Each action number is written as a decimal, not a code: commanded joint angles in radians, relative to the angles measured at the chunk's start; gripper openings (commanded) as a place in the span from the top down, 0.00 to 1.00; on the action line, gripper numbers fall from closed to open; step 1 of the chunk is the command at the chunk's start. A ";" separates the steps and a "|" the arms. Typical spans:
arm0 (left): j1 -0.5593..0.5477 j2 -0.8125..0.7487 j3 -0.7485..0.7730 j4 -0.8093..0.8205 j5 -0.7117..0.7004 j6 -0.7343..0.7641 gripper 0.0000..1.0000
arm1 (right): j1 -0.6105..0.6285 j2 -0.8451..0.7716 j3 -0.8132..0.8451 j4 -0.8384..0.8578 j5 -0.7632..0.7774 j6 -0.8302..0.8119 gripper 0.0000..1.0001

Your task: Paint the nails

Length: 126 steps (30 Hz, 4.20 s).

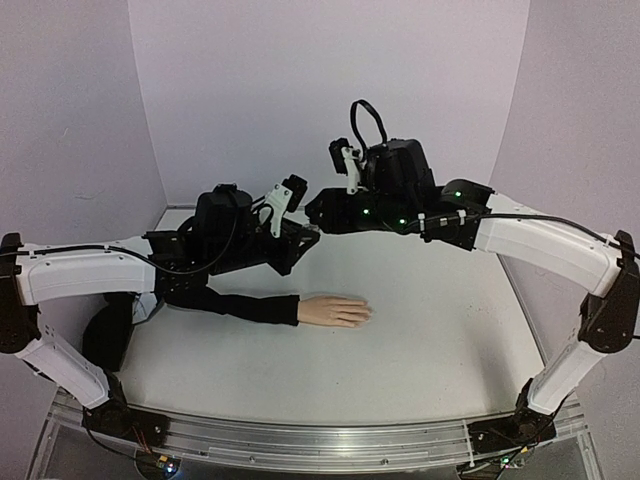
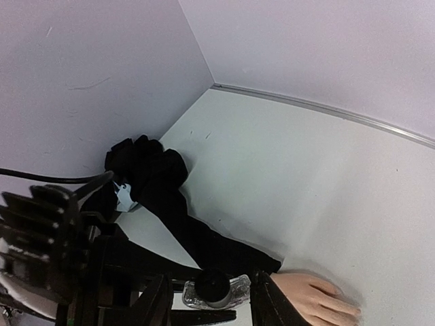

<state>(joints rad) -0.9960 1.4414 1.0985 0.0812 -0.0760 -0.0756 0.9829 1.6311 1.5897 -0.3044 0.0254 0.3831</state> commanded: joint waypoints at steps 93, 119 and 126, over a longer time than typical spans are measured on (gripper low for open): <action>0.126 -0.125 -0.051 0.069 0.203 -0.012 1.00 | -0.071 -0.219 -0.247 0.124 -0.189 -0.055 0.15; 0.008 -0.075 -0.024 0.109 -0.029 0.036 1.00 | 0.005 0.105 0.198 -0.128 -0.061 0.089 0.58; 0.008 -0.104 -0.049 0.098 0.053 0.036 1.00 | 0.006 0.089 0.185 -0.128 -0.070 0.050 0.85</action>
<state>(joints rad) -0.9855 1.3800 1.0283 0.1387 -0.0872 -0.0484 0.9852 1.7336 1.7439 -0.4361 -0.0485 0.4626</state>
